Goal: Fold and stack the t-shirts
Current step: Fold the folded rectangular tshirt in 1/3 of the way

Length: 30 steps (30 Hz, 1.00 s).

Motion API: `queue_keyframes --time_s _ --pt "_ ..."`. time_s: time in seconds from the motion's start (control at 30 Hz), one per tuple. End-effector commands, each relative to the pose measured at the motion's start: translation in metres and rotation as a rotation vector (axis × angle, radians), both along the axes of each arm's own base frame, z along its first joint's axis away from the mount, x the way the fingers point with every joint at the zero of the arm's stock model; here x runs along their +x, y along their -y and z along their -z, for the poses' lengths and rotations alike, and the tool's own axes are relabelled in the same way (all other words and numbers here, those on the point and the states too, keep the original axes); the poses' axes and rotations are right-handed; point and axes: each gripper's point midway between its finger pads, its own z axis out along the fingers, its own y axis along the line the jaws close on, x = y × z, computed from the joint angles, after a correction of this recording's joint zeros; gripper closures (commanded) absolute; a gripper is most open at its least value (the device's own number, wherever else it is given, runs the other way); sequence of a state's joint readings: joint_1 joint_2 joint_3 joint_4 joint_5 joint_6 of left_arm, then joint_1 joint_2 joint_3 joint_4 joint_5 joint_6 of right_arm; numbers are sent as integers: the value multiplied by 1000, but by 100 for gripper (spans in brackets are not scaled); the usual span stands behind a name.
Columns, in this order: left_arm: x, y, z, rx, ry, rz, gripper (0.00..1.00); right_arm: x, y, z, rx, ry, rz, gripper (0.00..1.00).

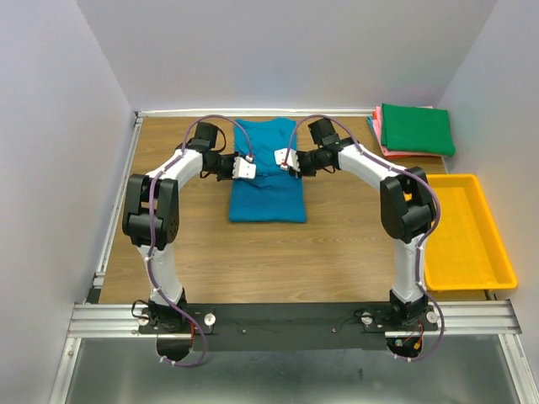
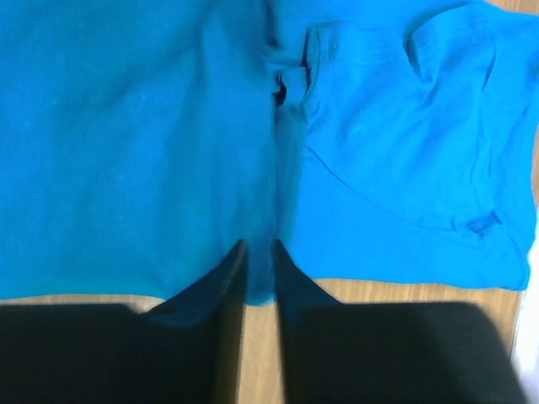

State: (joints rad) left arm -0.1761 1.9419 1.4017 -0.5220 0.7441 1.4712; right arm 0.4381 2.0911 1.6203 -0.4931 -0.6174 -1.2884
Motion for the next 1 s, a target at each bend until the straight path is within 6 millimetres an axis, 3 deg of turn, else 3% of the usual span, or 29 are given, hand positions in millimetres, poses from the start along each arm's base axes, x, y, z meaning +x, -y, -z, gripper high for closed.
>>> queue_keyframes --time_s 0.0,0.03,0.13,0.27,0.37,0.47,0.57,0.6,0.63,0.67,0.73,0.8,0.83,0.9,0.93,0.97 --pt "27 -1 -15 -43 22 -80 51 12 1 -2 2 7 29 65" --pt "31 -3 -21 -53 19 -100 49 14 2 -6 6 14 37 55" --pt "44 -9 -41 -101 -11 -177 48 22 3 -28 32 26 88 43" --pt "48 -19 -72 -188 -51 -283 46 30 6 -60 103 -18 210 43" --pt "35 -19 -85 -246 -121 -361 46 21 6 -75 180 -140 309 46" --pt "12 -12 -84 -318 -283 -424 48 2 -1 -76 252 -341 417 48" --pt "-19 8 -84 -446 -501 -437 48 -19 -11 -72 318 -586 511 50" --pt "-36 16 -76 -490 -611 -433 48 -30 -17 -70 343 -709 542 51" --pt "-39 24 -81 -534 -628 -418 47 -37 -20 -68 351 -780 558 51" --pt "-60 32 -72 -570 -786 -440 45 -50 -26 -67 366 -885 534 52" --pt "-76 44 -70 -593 -857 -414 43 -70 -30 -62 368 -1075 579 53" --pt "-107 56 -59 -586 -986 -401 42 -84 -35 -61 396 -1163 579 53" --pt "-112 60 -62 -597 -989 -387 41 -105 -36 -53 377 -1268 598 52" --pt "-134 69 -53 -587 -1081 -402 40 -117 -42 -58 394 -1311 570 52" --pt "-139 71 -52 -586 -1092 -400 39 -129 -44 -51 376 -1392 608 52" --pt "-143 75 -51 -583 -1094 -388 39 -128 -48 -50 396 -1399 598 52"
